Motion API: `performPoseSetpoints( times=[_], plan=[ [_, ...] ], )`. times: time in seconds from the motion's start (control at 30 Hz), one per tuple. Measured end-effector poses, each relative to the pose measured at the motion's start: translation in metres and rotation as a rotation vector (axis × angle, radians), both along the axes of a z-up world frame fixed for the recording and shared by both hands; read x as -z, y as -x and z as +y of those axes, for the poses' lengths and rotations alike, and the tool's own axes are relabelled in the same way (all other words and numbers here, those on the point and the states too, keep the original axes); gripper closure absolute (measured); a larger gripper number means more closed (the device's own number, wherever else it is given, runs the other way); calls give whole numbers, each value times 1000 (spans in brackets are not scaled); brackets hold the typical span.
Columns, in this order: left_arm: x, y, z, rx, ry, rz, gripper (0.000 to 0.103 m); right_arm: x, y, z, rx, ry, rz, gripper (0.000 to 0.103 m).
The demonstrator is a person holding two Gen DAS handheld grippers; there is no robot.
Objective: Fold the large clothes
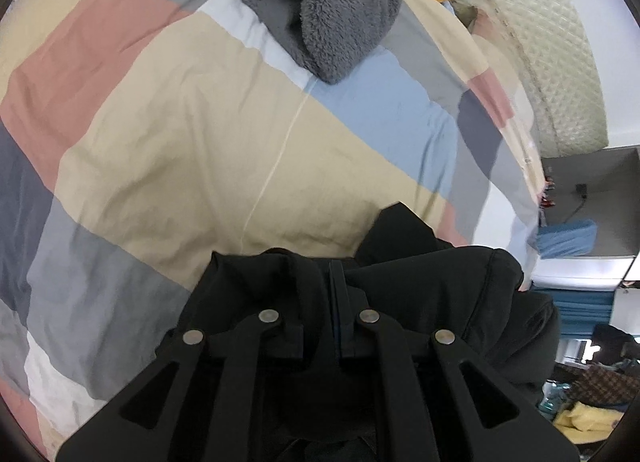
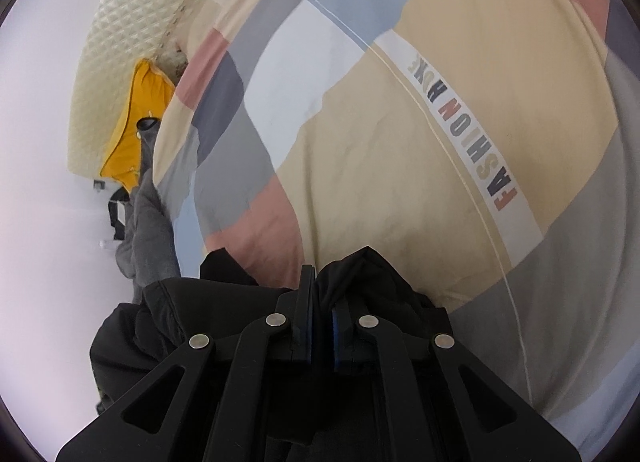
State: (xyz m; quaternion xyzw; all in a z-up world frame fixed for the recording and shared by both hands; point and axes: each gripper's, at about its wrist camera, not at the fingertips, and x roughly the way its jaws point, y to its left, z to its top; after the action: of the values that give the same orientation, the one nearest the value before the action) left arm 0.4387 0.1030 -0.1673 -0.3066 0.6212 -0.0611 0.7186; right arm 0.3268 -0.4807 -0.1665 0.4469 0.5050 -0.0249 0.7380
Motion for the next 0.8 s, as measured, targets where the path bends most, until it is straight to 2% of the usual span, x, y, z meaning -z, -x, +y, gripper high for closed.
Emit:
performPoseSetpoints(
  times=[0.17, 0.23, 0.3, 0.37, 0.47, 0.57, 0.6, 0.63, 0.67, 0.8],
  plan=[
    [-18, 19, 11, 25, 56, -9, 82, -27, 22, -2, 22, -18, -30, 93],
    [-27, 29, 16, 31, 60, -22, 75, -39, 32, -2, 23, -20, -45, 85],
    [-40, 41, 25, 10, 92, -40, 59, -55, 43, -2, 26, -13, -66, 58],
    [-54, 50, 33, -8, 94, -67, 22, -79, 60, -4, 37, 10, -116, 39],
    [-97, 70, 44, 3, 61, -185, 21, -117, 79, -2, 30, 91, -163, 38],
    [-139, 88, 44, 20, -24, -312, 21, -166, 100, 10, 11, 222, -239, 38],
    [-156, 97, 40, 28, -51, -378, 21, -177, 103, 15, 5, 251, -258, 38],
    [-177, 109, 33, 44, -63, -461, 21, -193, 108, 24, -7, 293, -284, 38],
    [-186, 114, 28, 53, -63, -495, 21, -206, 110, 34, -20, 324, -308, 38],
    [-252, 140, -11, 108, -63, -688, 21, -248, 113, 70, -65, 409, -383, 34]
  ],
)
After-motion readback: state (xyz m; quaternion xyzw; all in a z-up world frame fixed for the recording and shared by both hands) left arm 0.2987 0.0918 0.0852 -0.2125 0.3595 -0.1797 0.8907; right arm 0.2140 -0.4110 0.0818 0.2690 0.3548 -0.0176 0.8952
